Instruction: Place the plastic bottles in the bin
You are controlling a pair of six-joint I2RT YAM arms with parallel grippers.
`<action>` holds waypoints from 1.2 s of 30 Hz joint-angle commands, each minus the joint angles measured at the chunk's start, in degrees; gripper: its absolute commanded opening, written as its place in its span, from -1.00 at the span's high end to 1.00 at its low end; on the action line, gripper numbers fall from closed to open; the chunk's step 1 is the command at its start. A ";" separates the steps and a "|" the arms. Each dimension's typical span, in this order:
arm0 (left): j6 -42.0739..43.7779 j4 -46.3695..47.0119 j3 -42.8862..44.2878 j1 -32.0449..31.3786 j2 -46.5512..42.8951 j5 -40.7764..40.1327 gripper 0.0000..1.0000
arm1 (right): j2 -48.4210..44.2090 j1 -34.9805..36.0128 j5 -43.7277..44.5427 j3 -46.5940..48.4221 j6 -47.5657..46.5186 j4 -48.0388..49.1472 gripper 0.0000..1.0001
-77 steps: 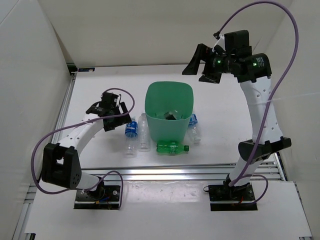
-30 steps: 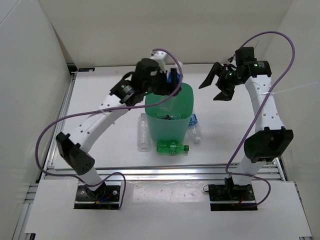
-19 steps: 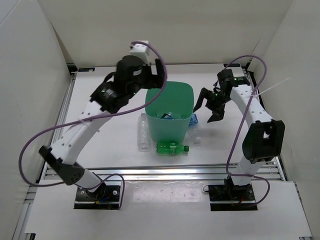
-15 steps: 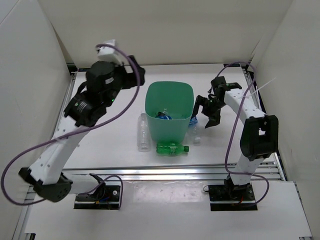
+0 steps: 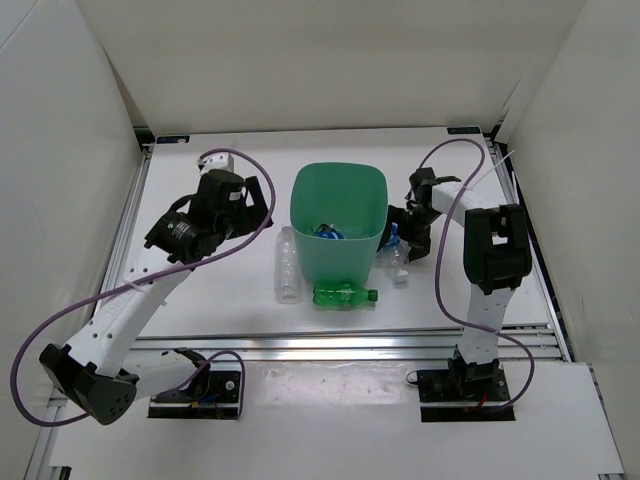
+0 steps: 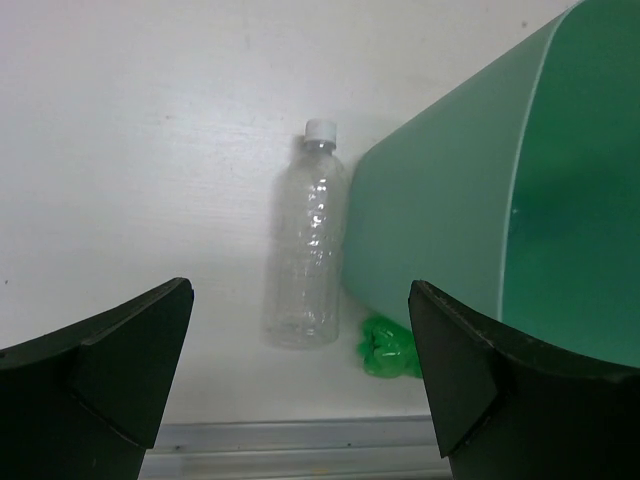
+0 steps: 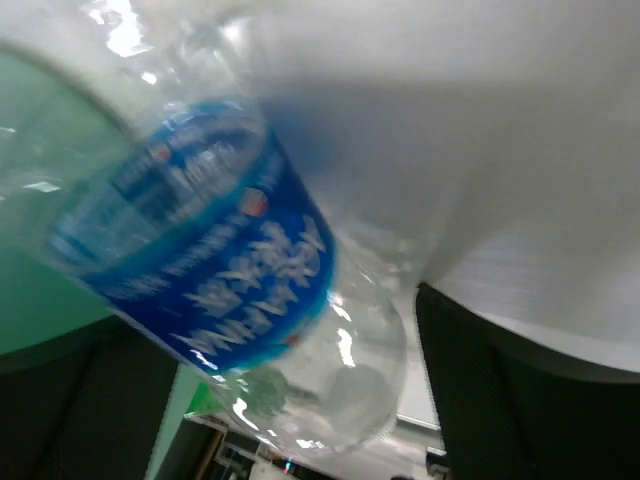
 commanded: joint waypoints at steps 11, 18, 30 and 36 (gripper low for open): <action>-1.93 -0.48 -3.54 2.68 -2.45 2.26 -1.00 | -2.60 -1.03 3.08 0.57 -1.19 -0.55 0.50; -2.46 0.06 -5.82 3.73 -1.92 0.33 -1.00 | -17.45 0.03 8.08 0.20 3.04 -8.20 0.67; -3.25 4.79 -9.78 7.25 4.84 4.27 -1.00 | -14.49 12.41 13.02 49.45 4.54 -22.26 0.69; -2.11 8.05 -12.16 7.25 7.13 6.21 -1.00 | -11.83 20.94 12.32 48.92 1.55 -21.06 0.46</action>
